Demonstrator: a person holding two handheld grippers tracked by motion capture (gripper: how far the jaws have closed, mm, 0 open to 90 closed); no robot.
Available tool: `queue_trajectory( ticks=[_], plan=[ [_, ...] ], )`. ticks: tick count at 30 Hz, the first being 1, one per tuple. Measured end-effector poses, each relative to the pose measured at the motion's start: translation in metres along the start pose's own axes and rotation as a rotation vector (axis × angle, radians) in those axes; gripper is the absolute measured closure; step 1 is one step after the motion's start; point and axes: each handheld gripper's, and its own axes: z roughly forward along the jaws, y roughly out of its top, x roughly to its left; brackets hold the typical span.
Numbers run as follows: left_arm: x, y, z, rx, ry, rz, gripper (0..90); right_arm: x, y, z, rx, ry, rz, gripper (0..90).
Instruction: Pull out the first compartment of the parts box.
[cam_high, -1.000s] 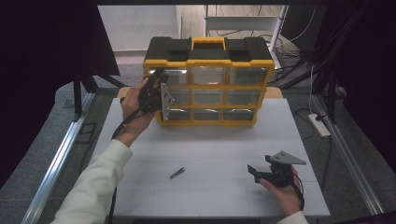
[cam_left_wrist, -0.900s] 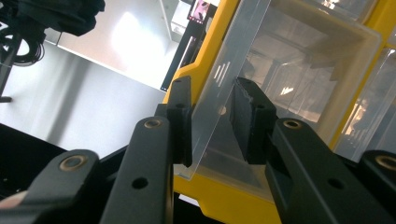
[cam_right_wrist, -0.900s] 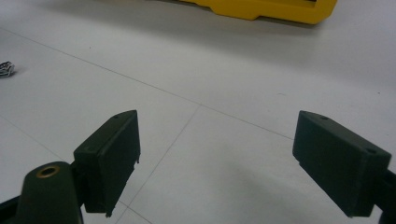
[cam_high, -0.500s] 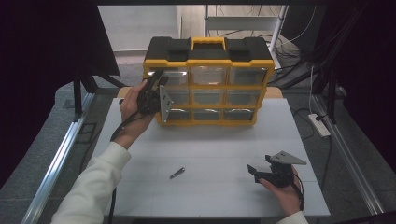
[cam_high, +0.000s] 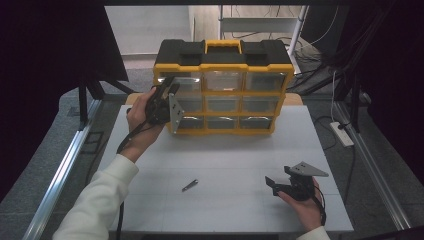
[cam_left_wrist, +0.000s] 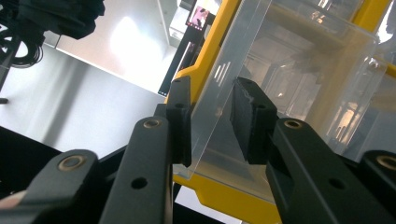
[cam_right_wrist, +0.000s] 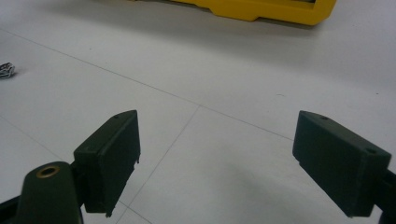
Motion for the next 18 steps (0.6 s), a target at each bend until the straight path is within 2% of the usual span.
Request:
queue_trajectory(
  ticks=[2, 18],
  plan=[
    [0.0001, -0.0004, -0.0016, -0.002, -0.001, -0.012, 69.2, 0.0000, 0.0000, 0.0000, 0.000, 0.000, 0.000, 15.8],
    [-0.0003, -0.0006, -0.0103, -0.009, -0.003, -0.008, 69.0, 0.0000, 0.0000, -0.0006, -0.001, -0.003, 0.002, 15.7]
  ],
)
